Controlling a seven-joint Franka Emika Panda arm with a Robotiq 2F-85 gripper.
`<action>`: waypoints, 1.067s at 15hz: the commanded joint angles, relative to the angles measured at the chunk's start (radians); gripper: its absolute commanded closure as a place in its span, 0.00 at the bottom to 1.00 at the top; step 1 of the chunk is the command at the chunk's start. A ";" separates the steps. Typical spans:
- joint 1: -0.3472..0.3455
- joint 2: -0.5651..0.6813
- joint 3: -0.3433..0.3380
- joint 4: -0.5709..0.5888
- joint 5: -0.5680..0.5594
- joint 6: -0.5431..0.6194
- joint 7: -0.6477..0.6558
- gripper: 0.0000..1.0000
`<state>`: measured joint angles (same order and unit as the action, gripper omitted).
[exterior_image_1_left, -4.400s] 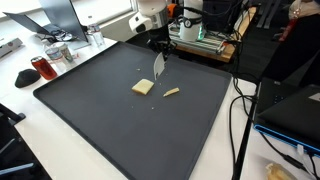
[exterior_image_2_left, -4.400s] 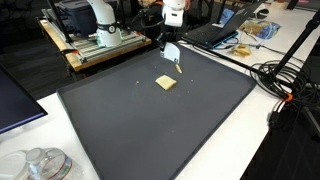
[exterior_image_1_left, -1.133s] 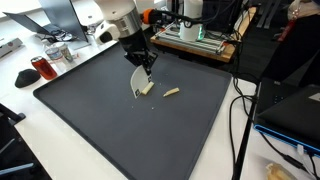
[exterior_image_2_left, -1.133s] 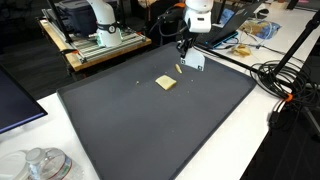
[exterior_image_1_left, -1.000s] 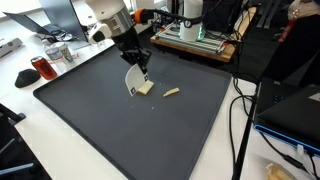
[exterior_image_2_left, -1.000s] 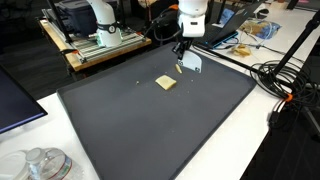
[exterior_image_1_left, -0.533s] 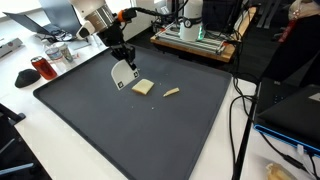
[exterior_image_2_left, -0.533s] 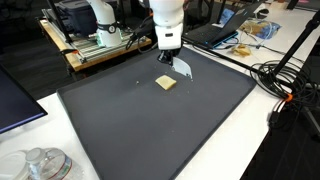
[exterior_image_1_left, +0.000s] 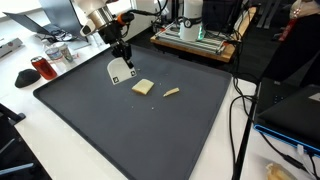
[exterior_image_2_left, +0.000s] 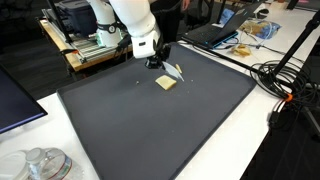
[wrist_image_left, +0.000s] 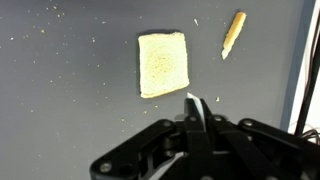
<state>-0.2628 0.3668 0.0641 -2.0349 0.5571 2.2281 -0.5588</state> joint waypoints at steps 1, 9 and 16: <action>0.012 -0.098 -0.001 -0.170 0.092 0.166 -0.060 0.99; 0.103 -0.343 0.007 -0.476 0.145 0.499 -0.013 0.99; 0.225 -0.526 0.001 -0.618 -0.073 0.540 0.362 0.99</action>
<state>-0.0846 -0.0652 0.0739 -2.5764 0.5955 2.7413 -0.3561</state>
